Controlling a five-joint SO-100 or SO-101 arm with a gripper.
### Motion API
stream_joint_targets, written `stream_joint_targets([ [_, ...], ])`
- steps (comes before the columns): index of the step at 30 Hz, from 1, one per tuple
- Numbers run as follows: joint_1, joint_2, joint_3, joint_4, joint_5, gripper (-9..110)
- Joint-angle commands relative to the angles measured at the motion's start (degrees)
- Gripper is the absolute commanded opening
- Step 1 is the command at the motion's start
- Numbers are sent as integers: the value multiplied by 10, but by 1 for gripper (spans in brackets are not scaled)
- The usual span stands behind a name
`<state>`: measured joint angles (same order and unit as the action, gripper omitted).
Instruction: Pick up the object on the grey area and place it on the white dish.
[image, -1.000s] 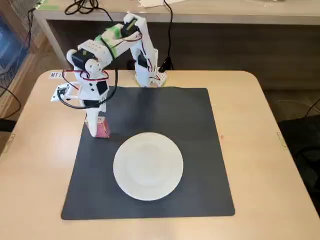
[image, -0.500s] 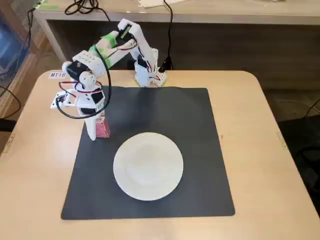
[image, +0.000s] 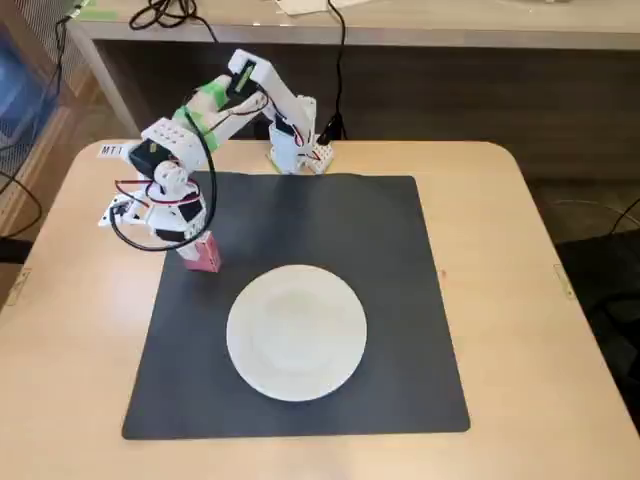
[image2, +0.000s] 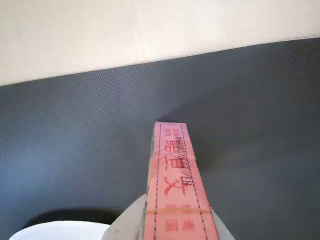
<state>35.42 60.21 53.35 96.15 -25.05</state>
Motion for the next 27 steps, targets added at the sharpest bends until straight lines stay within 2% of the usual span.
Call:
stream_joint_targets([
  [1,-13,40,-42,6,7,0],
  [7,-82,119,-106,6,49,0],
  [13,-201,178,-156,6,135,0],
  [20,-331,161,-183,-18,216,0],
  [27,-374,93,-183,-60,229,0],
])
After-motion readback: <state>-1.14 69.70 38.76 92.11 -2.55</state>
